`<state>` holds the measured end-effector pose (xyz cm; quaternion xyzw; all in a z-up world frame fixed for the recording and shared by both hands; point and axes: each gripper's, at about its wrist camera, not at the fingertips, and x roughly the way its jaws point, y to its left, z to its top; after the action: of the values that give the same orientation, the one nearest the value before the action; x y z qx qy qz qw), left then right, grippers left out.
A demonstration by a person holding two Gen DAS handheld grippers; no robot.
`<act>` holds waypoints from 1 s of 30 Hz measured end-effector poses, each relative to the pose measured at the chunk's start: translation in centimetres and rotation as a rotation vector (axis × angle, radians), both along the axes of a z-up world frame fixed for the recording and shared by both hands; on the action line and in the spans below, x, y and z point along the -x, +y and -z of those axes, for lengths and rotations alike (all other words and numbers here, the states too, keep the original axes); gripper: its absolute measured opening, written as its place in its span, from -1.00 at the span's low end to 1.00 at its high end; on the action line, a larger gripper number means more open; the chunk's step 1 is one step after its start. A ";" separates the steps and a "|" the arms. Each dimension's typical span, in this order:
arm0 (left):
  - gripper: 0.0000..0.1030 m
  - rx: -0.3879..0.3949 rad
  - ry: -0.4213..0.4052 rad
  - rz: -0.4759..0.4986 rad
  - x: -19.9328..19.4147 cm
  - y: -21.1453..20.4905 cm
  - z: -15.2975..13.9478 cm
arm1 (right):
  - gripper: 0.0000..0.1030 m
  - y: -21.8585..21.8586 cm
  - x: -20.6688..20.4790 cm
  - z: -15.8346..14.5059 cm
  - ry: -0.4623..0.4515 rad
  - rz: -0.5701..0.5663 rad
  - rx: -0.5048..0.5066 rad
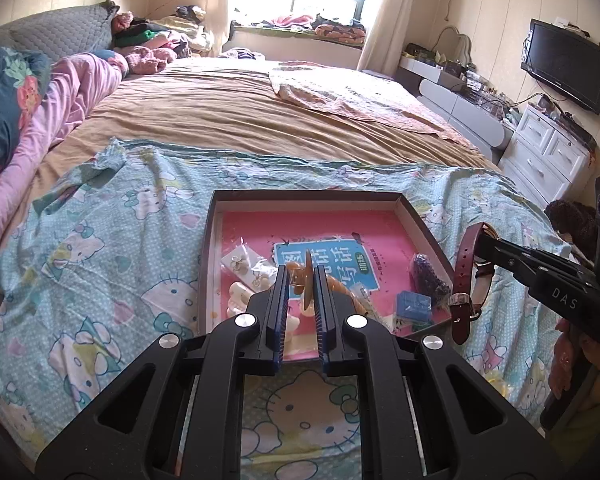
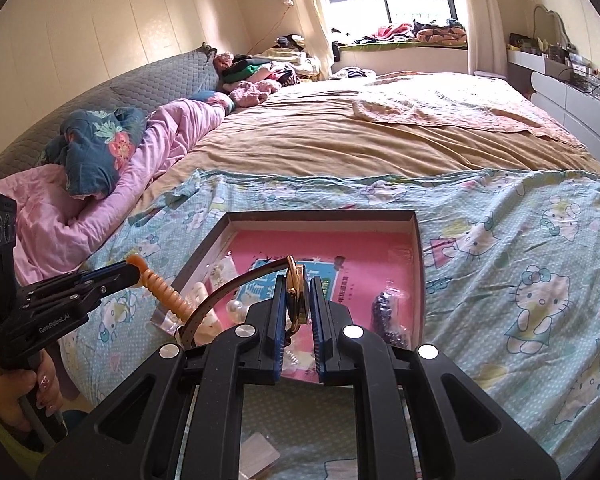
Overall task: Organize jewelry
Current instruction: 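Lift and carry the hair tie and watch over the tray with both grippers, then lower the hair tie and watch into the tray and open both grippers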
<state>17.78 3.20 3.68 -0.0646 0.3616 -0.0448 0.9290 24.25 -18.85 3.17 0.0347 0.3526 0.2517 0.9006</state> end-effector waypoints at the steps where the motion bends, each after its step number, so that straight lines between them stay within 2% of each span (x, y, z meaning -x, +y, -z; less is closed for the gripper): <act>1: -0.88 -0.001 0.001 0.002 -0.2 -0.1 0.0 | -0.79 -0.2 -0.2 0.1 0.001 0.005 0.000; 12: -0.88 -0.003 0.034 0.026 -2.2 -1.2 1.6 | -0.79 -1.6 -1.3 0.9 0.006 0.062 0.009; 30: -0.88 -0.014 0.115 0.048 -3.3 -1.8 5.3 | -0.79 -0.9 -3.4 2.4 0.025 0.107 0.025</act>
<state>21.04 1.44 -1.63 -0.0519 0.4159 -0.0610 0.9059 27.64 -19.80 0.73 0.0452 0.3645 0.1983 0.9087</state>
